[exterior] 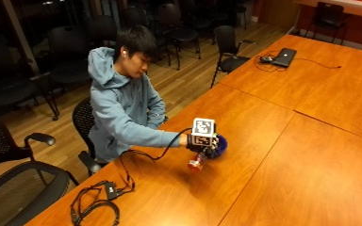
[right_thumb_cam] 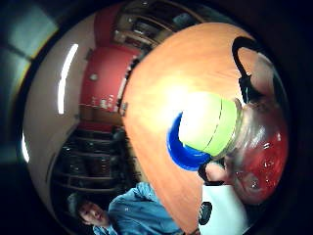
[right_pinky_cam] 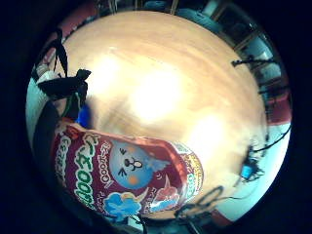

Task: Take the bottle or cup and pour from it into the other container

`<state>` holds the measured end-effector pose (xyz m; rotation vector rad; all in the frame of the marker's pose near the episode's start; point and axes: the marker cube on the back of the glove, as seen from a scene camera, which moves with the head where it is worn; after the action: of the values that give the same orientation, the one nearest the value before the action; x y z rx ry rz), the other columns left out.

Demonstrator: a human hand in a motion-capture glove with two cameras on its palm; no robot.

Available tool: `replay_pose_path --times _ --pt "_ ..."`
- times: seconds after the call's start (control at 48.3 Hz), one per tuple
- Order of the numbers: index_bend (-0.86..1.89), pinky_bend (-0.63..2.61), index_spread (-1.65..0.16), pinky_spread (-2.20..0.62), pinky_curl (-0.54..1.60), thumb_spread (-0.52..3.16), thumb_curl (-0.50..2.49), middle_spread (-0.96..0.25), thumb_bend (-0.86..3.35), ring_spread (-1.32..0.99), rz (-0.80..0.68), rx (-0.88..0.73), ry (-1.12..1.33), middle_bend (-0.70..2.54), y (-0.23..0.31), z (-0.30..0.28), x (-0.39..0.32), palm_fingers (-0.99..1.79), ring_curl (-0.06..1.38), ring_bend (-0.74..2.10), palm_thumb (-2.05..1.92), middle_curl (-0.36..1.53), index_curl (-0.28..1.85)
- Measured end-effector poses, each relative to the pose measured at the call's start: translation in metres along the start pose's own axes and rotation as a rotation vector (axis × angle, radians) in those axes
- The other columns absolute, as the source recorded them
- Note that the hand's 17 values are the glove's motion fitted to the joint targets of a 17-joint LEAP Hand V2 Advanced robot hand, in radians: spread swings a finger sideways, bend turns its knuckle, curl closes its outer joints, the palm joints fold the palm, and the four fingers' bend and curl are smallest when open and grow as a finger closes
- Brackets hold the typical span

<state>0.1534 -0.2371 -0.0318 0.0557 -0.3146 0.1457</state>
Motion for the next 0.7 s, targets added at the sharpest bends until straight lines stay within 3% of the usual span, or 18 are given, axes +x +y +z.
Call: replay_pose_path --times 0.083,0.228,0.414,0.476,0.559,0.703 --pt "0.16 0.5 -0.11 -0.23 0.37 0.19 0.67 -0.05 -0.04 -0.18 -0.005 -0.071 0.147 0.33 -0.006 -0.013 -0.013 1.21 0.46 0.53 1.01 0.49 0.41" --pt "0.16 0.51 -0.1 -0.23 0.38 0.18 0.68 -0.04 -0.04 -0.18 0.019 -0.167 0.651 0.33 -0.013 0.026 -0.062 1.22 0.47 0.54 1.0 0.5 0.42" --pt "0.16 0.51 -0.11 -0.23 0.39 0.18 0.68 -0.05 -0.04 -0.19 -0.107 -0.261 1.144 0.33 -0.019 0.071 -0.115 1.22 0.47 0.53 0.98 0.51 0.43" --pt "0.16 0.52 -0.11 -0.23 0.39 0.19 0.69 -0.05 -0.04 -0.19 -0.163 -0.292 1.241 0.33 -0.021 0.084 -0.127 1.22 0.47 0.53 0.98 0.5 0.43" --pt "0.16 0.52 -0.11 -0.23 0.39 0.19 0.69 -0.05 -0.04 -0.19 -0.128 -0.294 1.307 0.32 -0.024 0.097 -0.139 1.22 0.47 0.53 0.98 0.51 0.43" --pt "0.16 0.52 -0.12 -0.23 0.4 0.19 0.7 -0.06 -0.04 -0.2 -0.136 -0.308 1.303 0.32 -0.025 0.105 -0.148 1.22 0.47 0.53 0.97 0.51 0.43"
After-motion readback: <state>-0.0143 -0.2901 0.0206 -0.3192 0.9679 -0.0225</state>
